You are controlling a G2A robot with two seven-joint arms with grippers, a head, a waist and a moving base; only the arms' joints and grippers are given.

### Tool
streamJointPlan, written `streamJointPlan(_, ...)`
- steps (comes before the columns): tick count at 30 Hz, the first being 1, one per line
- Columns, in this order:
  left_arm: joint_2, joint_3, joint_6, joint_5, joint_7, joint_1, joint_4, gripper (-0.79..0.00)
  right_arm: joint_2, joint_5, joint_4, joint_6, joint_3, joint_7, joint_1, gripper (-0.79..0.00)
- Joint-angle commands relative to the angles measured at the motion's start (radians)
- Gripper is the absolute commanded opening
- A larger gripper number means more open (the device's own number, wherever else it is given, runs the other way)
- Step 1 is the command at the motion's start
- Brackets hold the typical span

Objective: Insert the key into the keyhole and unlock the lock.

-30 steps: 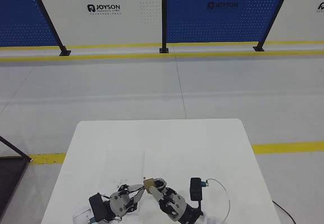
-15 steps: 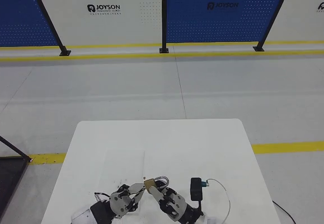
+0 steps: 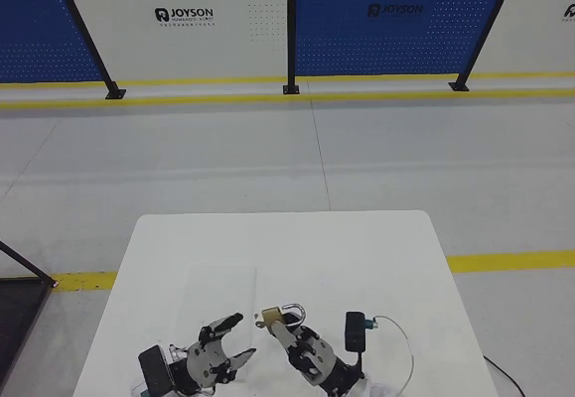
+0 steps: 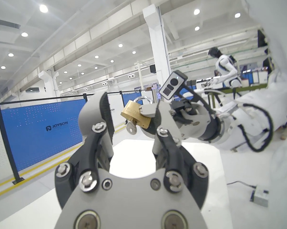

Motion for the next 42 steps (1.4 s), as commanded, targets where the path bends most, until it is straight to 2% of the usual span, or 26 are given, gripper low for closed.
streamJointPlan(1,0.003,-0.009,-0.098,-0.069,0.018,0.015,-0.001,0.0,-0.001,0.012,0.011,0.006,0.0,0.01,0.008,-0.785)
streamJointPlan(3,0.009,-0.025,-0.173,-0.126,0.017,0.031,-0.006,0.0,-0.003,0.03,0.026,0.013,-0.001,0.032,0.024,-0.785)
streamJointPlan(8,0.035,-0.07,-0.291,-0.307,-0.101,0.09,-0.068,0.0,-0.013,0.081,0.075,0.037,-0.032,0.117,0.082,-0.785)
streamJointPlan(12,0.06,-0.147,-0.399,-0.452,-0.208,0.137,-0.106,0.0,-0.033,0.136,0.137,0.087,-0.084,0.206,0.154,-0.785)
streamJointPlan(15,0.076,-0.217,-0.484,-0.538,-0.294,0.171,-0.102,0.0,-0.054,0.141,0.201,0.153,-0.142,0.289,0.224,-0.785)
streamJointPlan(20,0.084,-0.32,-0.585,-0.653,-0.394,0.224,-0.082,0.0,-0.103,0.154,0.313,0.252,-0.249,0.36,0.327,-0.785)
streamJointPlan(23,0.079,-0.37,-0.619,-0.7,-0.429,0.251,-0.081,0.0,-0.134,0.158,0.371,0.289,-0.305,0.376,0.375,-0.785)
streamJointPlan(33,0.079,-0.37,-0.619,-0.7,-0.429,0.251,-0.081,0.0,-0.22,0.176,0.529,0.392,-0.416,0.421,0.483,-0.785)
streamJointPlan(35,0.079,-0.37,-0.619,-0.7,-0.429,0.251,-0.081,0.0,-0.235,0.183,0.555,0.41,-0.426,0.425,0.501,-0.64)
streamJointPlan(37,0.079,-0.37,-0.619,-0.7,-0.429,0.251,-0.081,0.0,-0.246,0.188,0.574,0.416,-0.431,0.421,0.513,-0.212)
streamJointPlan(38,0.079,-0.37,-0.619,-0.7,-0.429,0.251,-0.081,0.0,-0.25,0.188,0.581,0.419,-0.432,0.421,0.517,-0.034)
streamJointPlan(39,0.079,-0.37,-0.619,-0.7,-0.429,0.251,-0.081,0.0,-0.253,0.184,0.585,0.423,-0.433,0.424,0.52,0.0)
streamJointPlan(42,0.079,-0.37,-0.619,-0.7,-0.429,0.251,-0.081,0.0,-0.255,0.168,0.585,0.44,-0.429,0.436,0.524,0.0)
